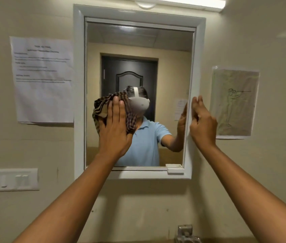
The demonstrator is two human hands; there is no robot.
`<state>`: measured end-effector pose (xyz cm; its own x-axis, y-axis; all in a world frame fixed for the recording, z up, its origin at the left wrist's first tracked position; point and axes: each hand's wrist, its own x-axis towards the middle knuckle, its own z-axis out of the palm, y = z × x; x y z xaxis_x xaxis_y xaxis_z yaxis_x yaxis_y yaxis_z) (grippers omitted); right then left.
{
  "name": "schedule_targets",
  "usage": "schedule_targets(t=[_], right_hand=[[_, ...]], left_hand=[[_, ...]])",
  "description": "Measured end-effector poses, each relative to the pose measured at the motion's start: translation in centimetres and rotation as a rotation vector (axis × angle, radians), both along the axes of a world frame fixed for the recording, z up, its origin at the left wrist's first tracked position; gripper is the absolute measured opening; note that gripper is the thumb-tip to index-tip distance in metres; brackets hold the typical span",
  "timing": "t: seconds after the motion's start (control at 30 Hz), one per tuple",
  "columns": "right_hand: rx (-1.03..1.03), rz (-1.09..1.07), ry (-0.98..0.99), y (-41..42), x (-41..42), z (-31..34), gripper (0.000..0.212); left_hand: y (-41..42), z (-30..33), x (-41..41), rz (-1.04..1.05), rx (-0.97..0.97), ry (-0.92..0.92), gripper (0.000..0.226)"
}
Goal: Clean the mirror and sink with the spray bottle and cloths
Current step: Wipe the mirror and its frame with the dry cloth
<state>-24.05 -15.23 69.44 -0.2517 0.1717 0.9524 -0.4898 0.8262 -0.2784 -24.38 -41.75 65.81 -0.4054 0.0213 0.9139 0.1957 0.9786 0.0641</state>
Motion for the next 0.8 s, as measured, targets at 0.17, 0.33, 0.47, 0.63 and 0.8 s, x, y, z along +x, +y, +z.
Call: schedule_targets(t=[0.17, 0.33, 0.47, 0.63, 0.8], right_hand=[[0.099, 0.033, -0.019, 1.3, 0.5, -1.0, 0.07], [0.184, 0.055, -0.029, 2.5, 0.3, -2.9, 0.062], [0.229, 0.061, -0.056, 3.2, 0.2, -4.2, 0.064], [0.261, -0.039, -0.097, 2.3, 0.3, -4.7, 0.075], [0.28, -0.021, -0.139, 1.3, 0.8, -5.0, 0.08]], left_hand=[[6.2, 1.0, -0.2, -0.088, -0.144, -0.018, 0.084], [12.0, 1.2, -0.4, -0.158, -0.327, -0.012, 0.074], [13.3, -0.9, -0.6, -0.164, -0.404, -0.01, 0.073], [9.9, -1.9, -0.8, -0.166, -0.568, 0.003, 0.073], [2.2, 1.8, -0.5, -0.021, -0.399, 0.0, 0.081]])
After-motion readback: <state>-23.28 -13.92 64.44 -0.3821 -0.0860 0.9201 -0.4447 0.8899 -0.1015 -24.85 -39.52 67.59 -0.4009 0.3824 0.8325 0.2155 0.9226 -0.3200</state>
